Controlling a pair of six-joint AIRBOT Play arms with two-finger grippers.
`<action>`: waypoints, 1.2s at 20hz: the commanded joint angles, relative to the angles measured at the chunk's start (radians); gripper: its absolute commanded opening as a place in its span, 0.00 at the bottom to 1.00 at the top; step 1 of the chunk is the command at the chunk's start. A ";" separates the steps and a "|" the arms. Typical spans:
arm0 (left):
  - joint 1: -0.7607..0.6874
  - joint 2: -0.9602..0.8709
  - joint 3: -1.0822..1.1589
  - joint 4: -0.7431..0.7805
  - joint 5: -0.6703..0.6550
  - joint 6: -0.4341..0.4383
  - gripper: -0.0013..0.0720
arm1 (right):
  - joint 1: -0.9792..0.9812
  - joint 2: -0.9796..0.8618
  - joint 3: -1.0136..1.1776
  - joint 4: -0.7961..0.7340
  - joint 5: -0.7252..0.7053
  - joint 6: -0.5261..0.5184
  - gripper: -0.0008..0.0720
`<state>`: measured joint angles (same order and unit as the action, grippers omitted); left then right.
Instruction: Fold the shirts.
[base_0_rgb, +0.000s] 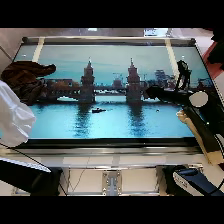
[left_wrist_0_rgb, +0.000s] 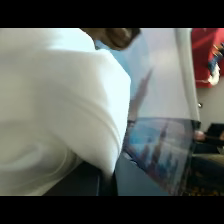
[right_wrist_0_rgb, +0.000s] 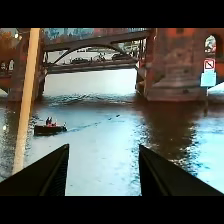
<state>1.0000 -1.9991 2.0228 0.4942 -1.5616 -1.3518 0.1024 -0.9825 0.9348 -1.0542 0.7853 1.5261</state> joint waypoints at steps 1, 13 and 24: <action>-0.097 0.074 0.015 -0.214 -0.091 0.034 0.03 | 0.001 0.000 0.000 -0.026 -0.060 0.000 0.70; -1.152 0.210 0.015 0.229 0.311 0.070 0.03 | -0.001 0.000 0.000 -0.306 -0.163 -0.001 0.70; -1.812 0.037 -0.021 0.682 0.304 0.050 0.04 | -0.002 0.000 0.000 -0.613 -0.163 0.000 0.70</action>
<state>-0.6991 -1.9038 2.0083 1.1206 -1.2255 -1.2999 0.1013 -0.9825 0.9348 -1.5826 0.6209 1.5253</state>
